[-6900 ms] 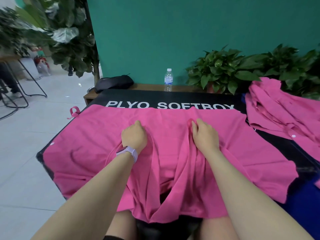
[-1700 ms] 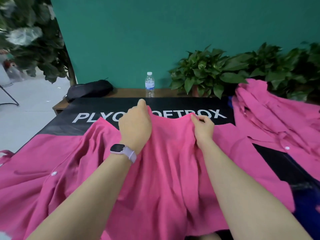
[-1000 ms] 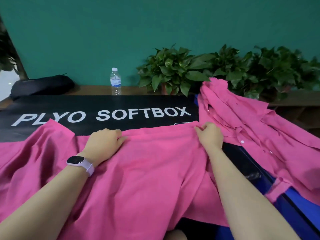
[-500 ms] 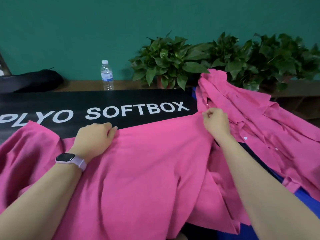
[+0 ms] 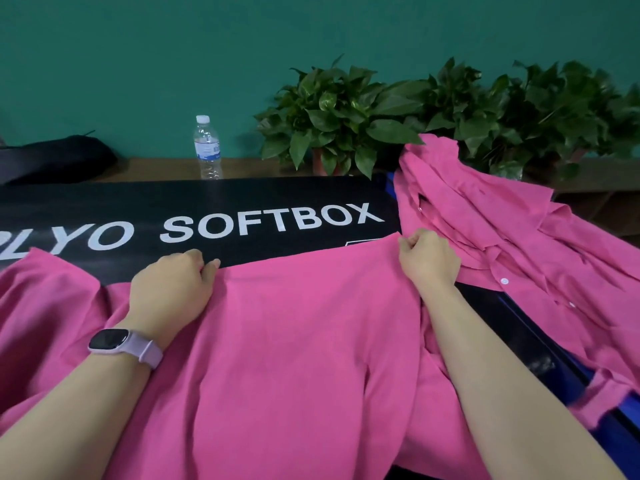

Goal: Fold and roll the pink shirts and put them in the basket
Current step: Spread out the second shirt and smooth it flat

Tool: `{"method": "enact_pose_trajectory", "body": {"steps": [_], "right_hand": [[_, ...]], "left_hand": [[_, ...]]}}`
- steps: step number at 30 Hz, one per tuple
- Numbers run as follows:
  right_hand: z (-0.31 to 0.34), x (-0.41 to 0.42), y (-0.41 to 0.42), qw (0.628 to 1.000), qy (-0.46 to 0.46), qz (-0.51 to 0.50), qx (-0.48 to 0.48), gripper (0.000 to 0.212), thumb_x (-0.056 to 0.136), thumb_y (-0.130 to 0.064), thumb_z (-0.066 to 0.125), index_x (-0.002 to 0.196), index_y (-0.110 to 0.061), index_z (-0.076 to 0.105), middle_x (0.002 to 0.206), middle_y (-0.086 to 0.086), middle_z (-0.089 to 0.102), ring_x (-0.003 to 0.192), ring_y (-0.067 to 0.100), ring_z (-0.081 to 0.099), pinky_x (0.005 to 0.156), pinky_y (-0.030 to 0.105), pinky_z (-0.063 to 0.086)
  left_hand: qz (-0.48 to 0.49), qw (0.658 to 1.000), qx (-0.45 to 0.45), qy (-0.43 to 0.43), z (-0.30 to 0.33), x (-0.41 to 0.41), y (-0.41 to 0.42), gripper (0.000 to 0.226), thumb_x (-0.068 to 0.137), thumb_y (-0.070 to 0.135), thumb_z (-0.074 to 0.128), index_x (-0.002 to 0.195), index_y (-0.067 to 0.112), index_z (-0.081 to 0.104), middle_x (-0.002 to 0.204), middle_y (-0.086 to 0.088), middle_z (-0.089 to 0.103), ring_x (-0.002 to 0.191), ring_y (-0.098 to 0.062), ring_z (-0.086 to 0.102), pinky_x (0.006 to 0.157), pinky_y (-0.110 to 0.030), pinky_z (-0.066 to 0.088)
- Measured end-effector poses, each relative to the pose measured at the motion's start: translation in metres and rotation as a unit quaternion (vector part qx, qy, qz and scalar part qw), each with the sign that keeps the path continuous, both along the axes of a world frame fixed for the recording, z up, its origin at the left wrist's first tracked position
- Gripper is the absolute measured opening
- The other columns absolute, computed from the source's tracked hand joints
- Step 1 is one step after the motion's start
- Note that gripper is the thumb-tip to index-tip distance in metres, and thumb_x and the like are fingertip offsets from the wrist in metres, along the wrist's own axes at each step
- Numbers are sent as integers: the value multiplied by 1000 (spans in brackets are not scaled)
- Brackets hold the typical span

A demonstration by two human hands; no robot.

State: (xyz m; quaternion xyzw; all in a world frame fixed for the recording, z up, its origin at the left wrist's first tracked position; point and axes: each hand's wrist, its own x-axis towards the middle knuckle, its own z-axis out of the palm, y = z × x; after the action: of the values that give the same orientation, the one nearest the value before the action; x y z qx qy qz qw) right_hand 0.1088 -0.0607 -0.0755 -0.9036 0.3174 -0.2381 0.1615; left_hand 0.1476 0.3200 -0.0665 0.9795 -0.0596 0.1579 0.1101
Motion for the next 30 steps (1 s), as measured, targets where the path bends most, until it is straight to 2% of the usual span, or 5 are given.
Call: {"method": "enact_pose_trajectory", "body": {"steps": [11, 21, 26, 28, 30], "right_hand": [[2, -1, 1, 997, -66, 8, 26, 26, 97, -38, 59, 84, -16, 59, 83, 8, 63, 89, 37, 63, 73, 39, 41], [-3, 5, 0, 1000, 8, 21, -3, 28, 98, -39, 57, 94, -11, 62, 94, 15, 69, 94, 39, 64, 73, 39, 40], [2, 1, 6, 999, 18, 28, -29, 32, 100, -35, 55, 102, -3, 59, 98, 21, 68, 95, 41, 64, 73, 40, 42], [4, -1, 7, 999, 16, 29, -28, 32, 100, -34, 55, 101, -2, 59, 97, 21, 68, 93, 41, 64, 75, 42, 45], [4, -3, 7, 999, 16, 29, -26, 32, 100, -34, 55, 99, -3, 60, 95, 20, 68, 92, 40, 64, 75, 42, 46]], "left_hand": [[44, 996, -70, -24, 4, -1, -1, 45, 96, 50, 47, 75, 12, 56, 82, -12, 64, 79, -36, 57, 67, -38, 40], [54, 998, 3, -31, -6, 2, 1, 44, 94, 47, 56, 97, 3, 58, 105, -22, 59, 102, -42, 54, 89, -49, 39], [-266, 957, -18, -114, 20, -14, -3, 14, 85, 23, 63, 97, 15, 62, 99, -4, 56, 94, -29, 54, 80, -49, 48], [-353, 935, -10, -32, 16, -25, -16, 39, 94, 43, 59, 127, 24, 62, 133, -4, 56, 122, -26, 50, 104, -47, 43], [-325, 939, 8, 109, 8, -32, -25, 81, 88, 75, 44, 157, 36, 27, 165, 4, 19, 153, -19, 14, 125, -41, 14]]}}
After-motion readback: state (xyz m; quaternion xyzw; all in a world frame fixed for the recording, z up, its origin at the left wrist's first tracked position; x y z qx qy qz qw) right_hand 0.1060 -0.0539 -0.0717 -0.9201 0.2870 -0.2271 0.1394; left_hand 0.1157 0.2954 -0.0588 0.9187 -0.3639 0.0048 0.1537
